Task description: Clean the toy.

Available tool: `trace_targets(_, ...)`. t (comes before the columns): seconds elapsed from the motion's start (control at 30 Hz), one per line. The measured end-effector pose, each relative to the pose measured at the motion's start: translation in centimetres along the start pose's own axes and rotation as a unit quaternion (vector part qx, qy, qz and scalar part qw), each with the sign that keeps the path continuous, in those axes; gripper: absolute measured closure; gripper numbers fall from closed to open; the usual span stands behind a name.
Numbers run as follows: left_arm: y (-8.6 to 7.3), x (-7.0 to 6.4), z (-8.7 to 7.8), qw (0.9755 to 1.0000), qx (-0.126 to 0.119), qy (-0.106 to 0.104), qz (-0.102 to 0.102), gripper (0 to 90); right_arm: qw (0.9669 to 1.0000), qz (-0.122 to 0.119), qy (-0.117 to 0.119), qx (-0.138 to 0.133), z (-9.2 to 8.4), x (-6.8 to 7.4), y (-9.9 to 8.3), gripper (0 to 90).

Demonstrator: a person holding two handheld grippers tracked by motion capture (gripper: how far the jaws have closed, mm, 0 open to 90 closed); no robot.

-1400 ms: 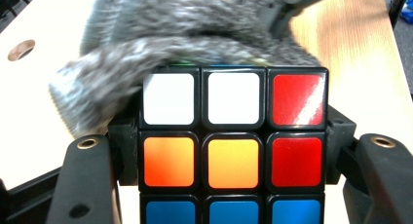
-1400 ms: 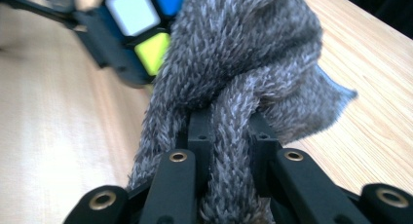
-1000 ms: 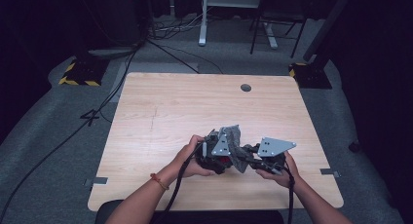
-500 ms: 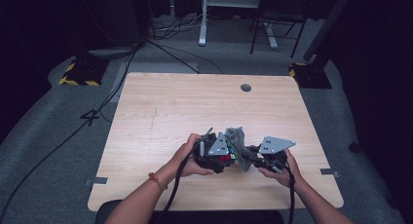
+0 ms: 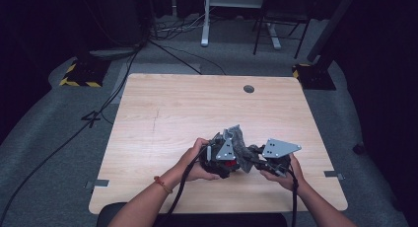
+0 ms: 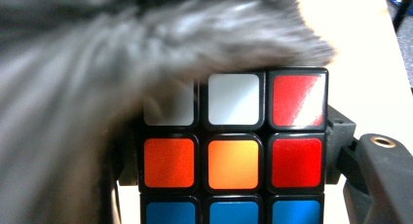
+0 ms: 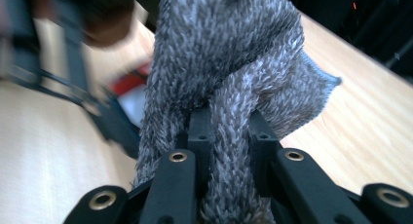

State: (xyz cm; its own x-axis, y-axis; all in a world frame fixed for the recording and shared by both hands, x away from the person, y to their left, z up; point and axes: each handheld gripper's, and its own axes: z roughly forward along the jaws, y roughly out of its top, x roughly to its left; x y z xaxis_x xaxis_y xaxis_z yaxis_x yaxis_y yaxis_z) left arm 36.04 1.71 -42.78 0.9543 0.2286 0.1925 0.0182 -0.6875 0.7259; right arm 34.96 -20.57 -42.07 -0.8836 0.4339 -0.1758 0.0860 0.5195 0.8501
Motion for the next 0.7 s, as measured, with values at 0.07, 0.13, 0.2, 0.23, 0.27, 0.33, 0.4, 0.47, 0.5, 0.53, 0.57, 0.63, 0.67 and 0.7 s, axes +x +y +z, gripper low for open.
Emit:
trace_targets(0.07,0.0,0.1,-0.3,1.0,-0.007,0.002,-0.001,33.6,0.9998,0.017,-0.002,0.013,0.4,-0.8,-0.9,77.2)
trace_targets(0.13,0.1,0.2,-0.8,0.9998,-0.018,0.004,-0.001,33.6,0.9991,0.035,0.003,0.023,0.8,-1.5,-1.7,77.2)
trace_targets(0.2,0.2,0.2,-1.3,0.9993,-0.037,0.006,-0.003,33.6,0.9983,0.049,0.013,0.03,1.1,-1.8,-2.3,77.2)
trace_targets(0.23,0.3,0.2,-1.6,0.9989,-0.046,0.004,-0.004,33.6,0.9981,0.05,0.015,0.032,1.2,-1.8,-2.4,77.2)
trace_targets(0.27,0.3,0.2,-1.8,0.9988,-0.049,0.007,0.0,33.6,0.9981,0.049,0.018,0.034,1.3,-1.8,-2.5,77.2)
trace_targets(0.33,0.4,0.2,-1.9,0.9987,-0.05,0.006,0.001,33.6,0.9978,0.051,0.031,0.029,1.4,-1.6,-2.4,77.2)
trace_targets(0.4,0.2,0.2,-1.8,0.9988,-0.048,0.006,-0.002,33.5,0.9972,0.055,0.049,0.016,1.2,-1.4,-2.2,77.2)
trace_targets(0.47,0.1,0.6,-1.8,0.9983,-0.056,-0.01,-0.01,33.4,0.9955,0.068,0.065,0.004,1.1,-1.4,-2.2,77.4)
trace_targets(0.5,0.0,0.7,-1.8,0.9979,-0.06,-0.018,-0.013,33.3,0.9951,0.068,0.071,0.0,1.0,-1.4,-2.2,77.5)
trace_targets(0.53,-0.1,0.7,-1.9,0.9976,-0.064,-0.022,-0.016,33.3,0.9941,0.073,0.08,-0.008,0.9,-1.4,-2.3,77.5)
trace_targets(0.57,-0.2,0.8,-1.8,0.9977,-0.062,-0.023,-0.016,33.0,0.9929,0.081,0.085,-0.017,0.8,-1.6,-2.4,77.6)
trace_targets(0.63,-0.3,0.7,-1.6,0.9985,-0.051,-0.02,-0.008,32.6,0.9919,0.084,0.09,-0.031,0.4,-1.7,-2.3,77.6)
trace_targets(0.67,-0.4,0.6,-1.4,0.9987,-0.046,-0.019,-0.009,32.4,0.9904,0.09,0.096,-0.043,0.2,-1.7,-2.2,77.5)
trace_targets(0.7,-0.4,0.5,-1.2,0.9992,-0.035,-0.017,-0.006,32.4,0.9899,0.091,0.097,-0.049,0.0,-1.7,-2.1,77.6)
